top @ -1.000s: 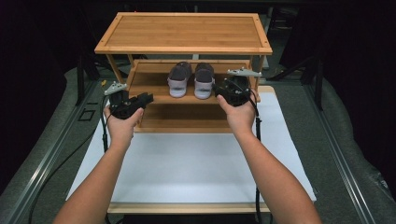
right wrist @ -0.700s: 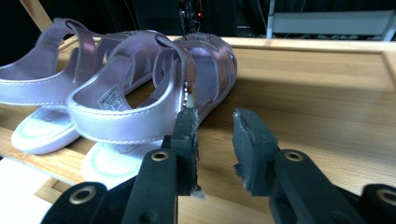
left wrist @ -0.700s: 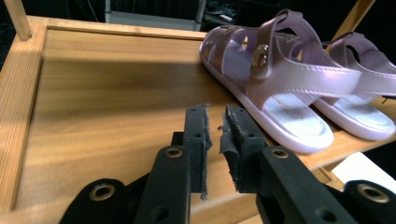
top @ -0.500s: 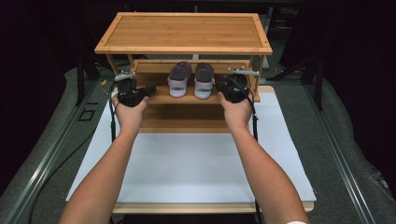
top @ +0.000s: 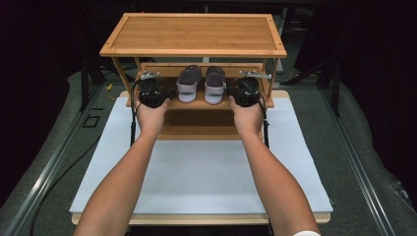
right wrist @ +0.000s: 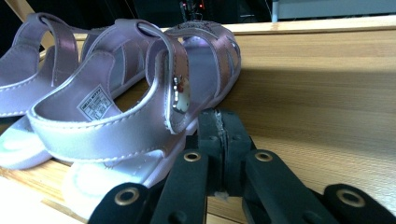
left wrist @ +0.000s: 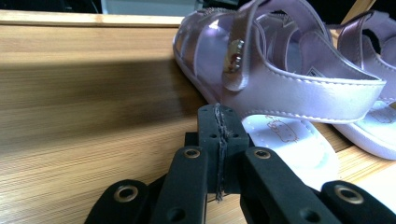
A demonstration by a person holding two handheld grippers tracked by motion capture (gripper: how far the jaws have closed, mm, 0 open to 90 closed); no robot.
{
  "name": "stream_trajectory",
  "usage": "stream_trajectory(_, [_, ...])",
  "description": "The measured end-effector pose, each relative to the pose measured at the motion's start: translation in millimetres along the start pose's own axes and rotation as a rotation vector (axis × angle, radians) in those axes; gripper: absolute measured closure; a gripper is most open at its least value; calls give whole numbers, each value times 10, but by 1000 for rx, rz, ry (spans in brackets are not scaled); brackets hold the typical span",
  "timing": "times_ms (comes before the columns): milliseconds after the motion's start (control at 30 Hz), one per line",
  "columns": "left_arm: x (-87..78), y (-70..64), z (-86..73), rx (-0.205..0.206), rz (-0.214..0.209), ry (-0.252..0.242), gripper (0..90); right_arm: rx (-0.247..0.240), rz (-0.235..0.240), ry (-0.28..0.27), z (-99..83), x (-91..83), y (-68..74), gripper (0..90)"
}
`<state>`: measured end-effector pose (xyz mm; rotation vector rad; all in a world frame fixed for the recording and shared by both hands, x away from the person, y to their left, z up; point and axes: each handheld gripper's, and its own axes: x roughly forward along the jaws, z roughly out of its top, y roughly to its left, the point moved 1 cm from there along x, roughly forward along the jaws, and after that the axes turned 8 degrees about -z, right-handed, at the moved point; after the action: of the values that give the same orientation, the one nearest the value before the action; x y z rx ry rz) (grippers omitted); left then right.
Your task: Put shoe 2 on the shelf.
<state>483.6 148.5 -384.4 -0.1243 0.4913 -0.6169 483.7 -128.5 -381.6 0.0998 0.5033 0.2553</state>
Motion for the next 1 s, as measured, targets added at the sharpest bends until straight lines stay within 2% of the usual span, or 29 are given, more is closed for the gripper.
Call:
stream_trajectory(67, [25,-16,-3,10,-1,7,896,-11,-13,5,-6,21,23,893])
stream_trajectory(167, [55,-26,-15,-8,-15,23,897,-15,-4,5,-1,38,71,900])
stream_trajectory(233, [65,-45,-16,3,-20,23,897,-23,-30,0,8,49,117,900])
stream_trajectory(333, [79,-72,-10,2,-33,21,896,-25,-12,4,18,59,142,900])
stream_trajectory(467, [93,-88,-6,8,-26,30,896,-25,-21,8,1,80,170,900])
stream_trajectory(567, [104,-88,-7,20,-24,34,896,-26,-5,14,-11,97,197,900])
stream_trajectory(667, [112,-96,-7,22,-20,35,897,-29,-49,11,-16,118,224,900])
stream_trajectory(733, [118,-111,-7,25,-16,34,899,-23,-25,18,-15,125,220,900])
stream_trajectory(833, [118,-121,7,36,-7,38,900,-31,-26,18,-5,138,233,900])
stream_trajectory(967, [114,-114,13,24,-6,37,900,-22,-7,31,19,148,231,900])
stream_trajectory(1000, [106,-87,15,5,-16,32,900,-46,19,38,33,152,245,900])
